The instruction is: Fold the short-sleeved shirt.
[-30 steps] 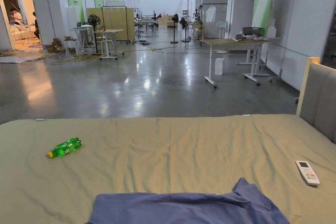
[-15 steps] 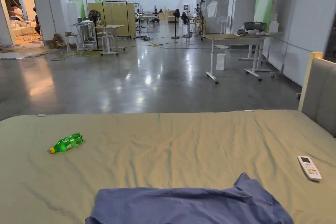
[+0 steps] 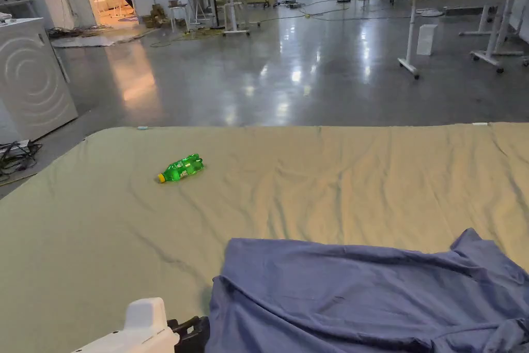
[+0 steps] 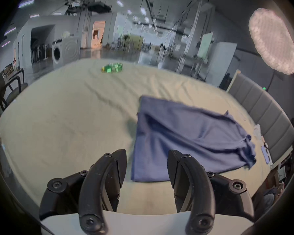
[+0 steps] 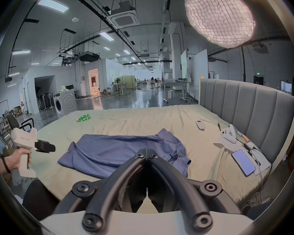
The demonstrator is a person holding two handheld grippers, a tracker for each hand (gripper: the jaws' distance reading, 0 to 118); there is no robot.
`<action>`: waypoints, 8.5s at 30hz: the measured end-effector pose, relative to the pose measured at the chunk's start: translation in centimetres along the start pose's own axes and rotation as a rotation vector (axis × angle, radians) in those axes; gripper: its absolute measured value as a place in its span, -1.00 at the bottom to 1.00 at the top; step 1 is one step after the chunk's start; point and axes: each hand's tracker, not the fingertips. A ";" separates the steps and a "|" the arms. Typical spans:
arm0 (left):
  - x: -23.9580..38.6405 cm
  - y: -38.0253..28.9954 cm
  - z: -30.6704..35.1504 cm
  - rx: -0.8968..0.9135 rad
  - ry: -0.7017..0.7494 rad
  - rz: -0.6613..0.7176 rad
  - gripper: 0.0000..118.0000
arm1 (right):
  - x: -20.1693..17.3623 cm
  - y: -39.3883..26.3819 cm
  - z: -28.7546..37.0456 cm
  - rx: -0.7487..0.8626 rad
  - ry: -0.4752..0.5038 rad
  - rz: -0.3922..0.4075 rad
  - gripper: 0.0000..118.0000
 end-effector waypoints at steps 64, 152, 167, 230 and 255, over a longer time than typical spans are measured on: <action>0.0 -6.7 6.0 -0.202 0.000 -0.106 -0.90 | 8.4 -11.4 -5.6 -0.551 -0.270 -0.038 -0.92; 5.2 6.8 -18.5 -0.392 0.085 -0.190 -0.84 | 5.3 -4.2 -6.1 -0.271 -0.018 -0.029 -0.89; 4.8 8.1 -19.9 -0.484 0.083 -0.208 -0.84 | 15.6 -5.8 -36.6 -0.826 -0.049 -0.048 0.05; 11.7 -1.6 23.8 0.583 -0.032 -0.382 -0.31 | -1.6 3.0 3.4 0.119 0.043 0.155 -0.32; 11.1 -1.6 23.2 0.498 -0.134 -0.327 -1.00 | -2.2 2.2 3.1 0.075 0.048 0.113 -1.00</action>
